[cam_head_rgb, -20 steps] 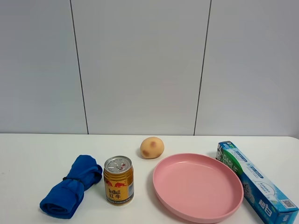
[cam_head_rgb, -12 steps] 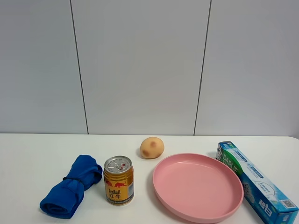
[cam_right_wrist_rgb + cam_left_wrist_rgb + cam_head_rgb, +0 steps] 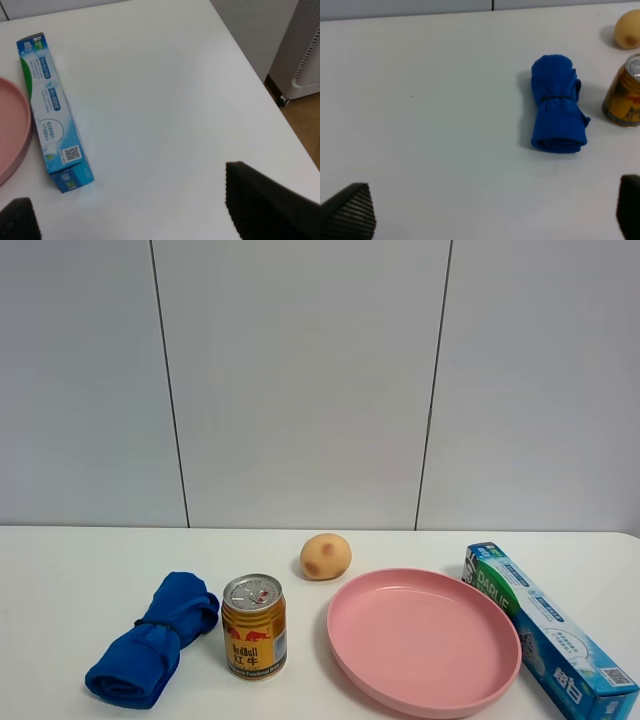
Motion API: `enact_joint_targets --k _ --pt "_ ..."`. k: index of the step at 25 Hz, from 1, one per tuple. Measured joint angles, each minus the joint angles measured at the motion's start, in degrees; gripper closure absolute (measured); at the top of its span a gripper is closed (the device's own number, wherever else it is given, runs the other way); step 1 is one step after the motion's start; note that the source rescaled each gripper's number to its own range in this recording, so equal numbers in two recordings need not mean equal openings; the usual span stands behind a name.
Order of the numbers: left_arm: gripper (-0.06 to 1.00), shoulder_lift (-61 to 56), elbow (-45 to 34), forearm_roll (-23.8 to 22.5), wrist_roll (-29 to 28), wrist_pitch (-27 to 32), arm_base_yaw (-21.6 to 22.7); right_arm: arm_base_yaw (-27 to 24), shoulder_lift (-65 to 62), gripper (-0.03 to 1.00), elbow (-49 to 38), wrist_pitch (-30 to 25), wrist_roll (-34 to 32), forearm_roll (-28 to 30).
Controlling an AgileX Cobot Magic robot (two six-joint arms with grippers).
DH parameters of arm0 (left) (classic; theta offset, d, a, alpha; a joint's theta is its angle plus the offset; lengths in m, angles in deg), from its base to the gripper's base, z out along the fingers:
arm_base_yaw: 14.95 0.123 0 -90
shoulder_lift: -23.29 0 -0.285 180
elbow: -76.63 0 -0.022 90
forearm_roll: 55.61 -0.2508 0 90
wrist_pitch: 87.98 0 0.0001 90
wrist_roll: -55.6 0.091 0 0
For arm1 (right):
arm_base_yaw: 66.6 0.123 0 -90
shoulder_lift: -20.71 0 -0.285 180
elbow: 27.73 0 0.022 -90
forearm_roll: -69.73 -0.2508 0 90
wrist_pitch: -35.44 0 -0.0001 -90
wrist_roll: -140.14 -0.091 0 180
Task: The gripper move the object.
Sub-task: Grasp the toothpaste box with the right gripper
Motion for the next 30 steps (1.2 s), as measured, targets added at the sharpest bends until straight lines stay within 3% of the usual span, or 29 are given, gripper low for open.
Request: enact_joint_targets --k 18,24,30 --pt "-0.06 0.0 0.0 0.0 -0.04 0.0 0.0 0.0 0.0 0.3 0.0 0.0 0.0 -0.06" --pt "-0.06 0.0 0.0 0.0 -0.04 0.0 0.0 0.0 0.0 0.3 0.21 0.23 0.13 -3.49" --pt "-0.06 0.0 0.0 0.0 -0.04 0.0 0.0 0.0 6.35 0.3 10.55 6.45 3.92 -3.49"
